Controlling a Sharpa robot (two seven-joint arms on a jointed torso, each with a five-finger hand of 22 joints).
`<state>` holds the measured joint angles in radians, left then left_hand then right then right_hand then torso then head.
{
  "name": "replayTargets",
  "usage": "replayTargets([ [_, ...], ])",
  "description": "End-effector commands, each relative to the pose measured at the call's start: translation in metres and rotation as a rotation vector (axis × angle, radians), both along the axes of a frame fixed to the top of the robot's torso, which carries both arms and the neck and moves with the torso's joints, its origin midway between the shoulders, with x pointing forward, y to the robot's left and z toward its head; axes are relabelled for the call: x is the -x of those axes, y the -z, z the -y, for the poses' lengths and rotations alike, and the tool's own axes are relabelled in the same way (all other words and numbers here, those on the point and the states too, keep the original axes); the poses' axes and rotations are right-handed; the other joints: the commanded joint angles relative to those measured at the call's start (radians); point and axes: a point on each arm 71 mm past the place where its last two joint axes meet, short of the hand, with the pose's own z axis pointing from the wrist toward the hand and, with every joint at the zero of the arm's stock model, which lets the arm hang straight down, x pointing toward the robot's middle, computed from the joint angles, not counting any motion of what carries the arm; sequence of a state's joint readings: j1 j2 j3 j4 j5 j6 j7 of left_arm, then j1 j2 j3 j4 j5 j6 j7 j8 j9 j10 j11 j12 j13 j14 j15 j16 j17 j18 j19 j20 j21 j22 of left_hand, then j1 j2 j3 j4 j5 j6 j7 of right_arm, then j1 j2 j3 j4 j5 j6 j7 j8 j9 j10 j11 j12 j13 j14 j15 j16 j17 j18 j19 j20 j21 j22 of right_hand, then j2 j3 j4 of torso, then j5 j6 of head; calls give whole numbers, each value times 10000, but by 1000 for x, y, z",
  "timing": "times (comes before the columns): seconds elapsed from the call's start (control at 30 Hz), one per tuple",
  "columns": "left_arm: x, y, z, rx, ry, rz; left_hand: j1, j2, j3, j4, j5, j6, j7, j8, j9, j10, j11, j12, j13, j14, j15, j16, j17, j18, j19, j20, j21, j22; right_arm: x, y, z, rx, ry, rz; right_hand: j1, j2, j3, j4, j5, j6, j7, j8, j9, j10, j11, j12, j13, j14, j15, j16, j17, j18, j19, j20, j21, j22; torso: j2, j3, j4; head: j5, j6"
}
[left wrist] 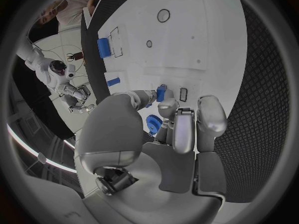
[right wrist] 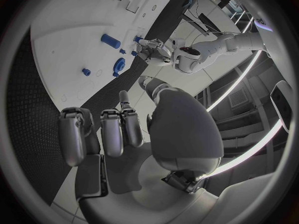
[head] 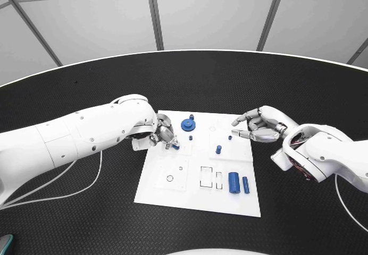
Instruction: Assemble the parts on the task board
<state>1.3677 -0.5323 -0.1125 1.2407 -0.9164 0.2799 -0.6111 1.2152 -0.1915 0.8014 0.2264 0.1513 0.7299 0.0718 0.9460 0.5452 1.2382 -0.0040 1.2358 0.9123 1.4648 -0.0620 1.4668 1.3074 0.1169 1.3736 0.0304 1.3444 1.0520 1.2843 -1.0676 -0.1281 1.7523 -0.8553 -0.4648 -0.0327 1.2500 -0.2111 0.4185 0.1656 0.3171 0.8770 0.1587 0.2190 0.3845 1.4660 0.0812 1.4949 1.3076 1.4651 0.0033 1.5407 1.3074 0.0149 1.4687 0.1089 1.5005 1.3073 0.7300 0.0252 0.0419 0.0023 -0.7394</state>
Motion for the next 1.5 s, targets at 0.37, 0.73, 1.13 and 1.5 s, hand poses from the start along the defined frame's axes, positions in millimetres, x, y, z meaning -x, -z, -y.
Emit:
replayTargets([
  [0.37,0,0,-1,-59,5,-52,-41,78,1482,-1550,84,92,14,39,8,72,-22,53,29,498,-88,-36,387,-199,47,22,65,13,0,0,-1,7,-20,-27,-14,114,-39,25,45,50,13,61,14,400,-72,-40,1900,806,-48,-54,1521,146,434,-70,-64,1364,-3,3,-5,12,-48],
  [0.73,0,1,0,-87,62,-98,-49,74,1480,-1558,94,97,13,39,7,82,-24,60,42,498,-89,-36,389,-198,44,24,63,6,0,0,-1,11,-50,-47,-14,114,-39,25,45,50,13,61,14,400,-72,-40,1900,806,-48,-54,1521,146,434,-70,-64,1364,-4,8,-23,4,-74],
  [1.13,0,1,1,-132,53,-119,-49,74,1480,-1558,94,97,13,39,7,82,-24,60,42,498,-89,-36,389,-198,44,24,63,6,1,0,-2,6,-62,-58,-14,114,-39,25,45,50,13,61,14,400,-72,-40,1900,806,-48,-54,1521,146,434,-70,-64,1364,6,19,-3,-29,-115],
  [1.5,-1,2,2,-350,-1,-225,-68,74,1478,-1570,109,108,10,37,4,112,-26,84,91,497,-92,-38,385,-202,50,29,73,28,1,0,-1,-1,-55,-53,-14,114,-39,25,45,50,13,61,14,400,-72,-40,1900,806,-48,-54,1521,146,434,-70,-64,1364,-1,27,-10,-42,-166],
])
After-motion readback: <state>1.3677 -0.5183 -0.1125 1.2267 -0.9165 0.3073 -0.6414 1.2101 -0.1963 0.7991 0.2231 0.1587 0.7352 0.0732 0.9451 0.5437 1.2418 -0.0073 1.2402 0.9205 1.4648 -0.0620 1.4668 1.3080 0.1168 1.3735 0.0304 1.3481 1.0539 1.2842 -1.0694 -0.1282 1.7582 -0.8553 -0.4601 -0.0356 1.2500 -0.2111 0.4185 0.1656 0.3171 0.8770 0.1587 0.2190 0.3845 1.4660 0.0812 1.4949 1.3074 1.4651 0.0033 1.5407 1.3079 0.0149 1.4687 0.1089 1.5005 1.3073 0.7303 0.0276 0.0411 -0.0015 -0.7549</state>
